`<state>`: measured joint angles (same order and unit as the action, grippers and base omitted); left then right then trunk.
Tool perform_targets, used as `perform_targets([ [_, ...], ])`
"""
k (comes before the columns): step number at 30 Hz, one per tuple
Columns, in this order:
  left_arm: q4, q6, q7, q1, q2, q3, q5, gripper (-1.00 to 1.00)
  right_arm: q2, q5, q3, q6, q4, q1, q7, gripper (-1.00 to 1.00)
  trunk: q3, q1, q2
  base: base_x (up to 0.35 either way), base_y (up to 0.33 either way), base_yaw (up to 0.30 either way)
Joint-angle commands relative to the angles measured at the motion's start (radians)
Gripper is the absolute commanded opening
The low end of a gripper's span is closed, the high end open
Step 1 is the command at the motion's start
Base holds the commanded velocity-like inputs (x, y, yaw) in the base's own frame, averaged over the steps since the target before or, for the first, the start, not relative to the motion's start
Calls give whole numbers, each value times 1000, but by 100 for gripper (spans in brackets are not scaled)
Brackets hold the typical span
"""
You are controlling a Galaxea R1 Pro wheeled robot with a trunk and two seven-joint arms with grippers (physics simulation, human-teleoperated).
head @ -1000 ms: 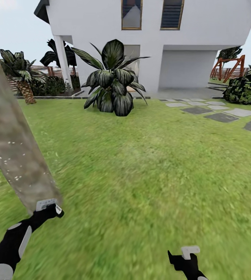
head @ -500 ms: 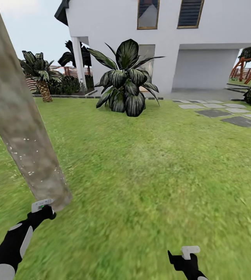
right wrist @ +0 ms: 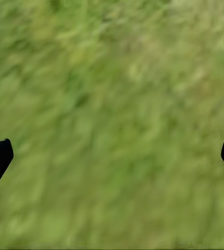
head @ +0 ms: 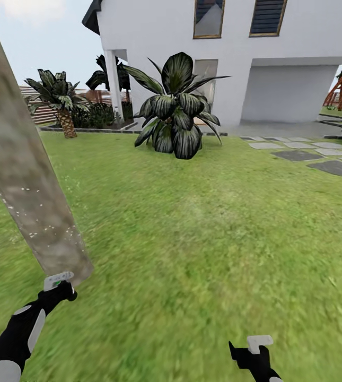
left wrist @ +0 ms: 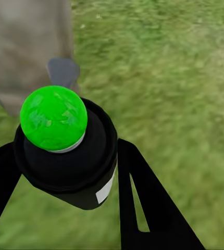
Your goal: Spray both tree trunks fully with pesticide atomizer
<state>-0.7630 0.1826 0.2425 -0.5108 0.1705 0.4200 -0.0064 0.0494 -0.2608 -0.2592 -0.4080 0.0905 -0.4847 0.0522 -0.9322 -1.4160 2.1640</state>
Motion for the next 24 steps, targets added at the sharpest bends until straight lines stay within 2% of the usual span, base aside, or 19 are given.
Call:
perform_targets([
  [1,0,1,0,0,1,-1,0,-100,0,0,0,0,0,0,0,100,-1,0,0,222,-197,231],
  [9,-1,-4,1,0,1,0,0,-100,0,0,0,0,0,0,1,100,-7,0,0,238,-187,231],
  [18,-1,-5,13,0,-6,-1,-1,-100,0,-1,0,0,0,0,2,100,-8,0,0,241,-185,42],
  [24,-1,-5,14,0,-9,-1,-1,-100,0,-1,0,0,-1,0,1,100,-10,0,0,228,-164,238],
])
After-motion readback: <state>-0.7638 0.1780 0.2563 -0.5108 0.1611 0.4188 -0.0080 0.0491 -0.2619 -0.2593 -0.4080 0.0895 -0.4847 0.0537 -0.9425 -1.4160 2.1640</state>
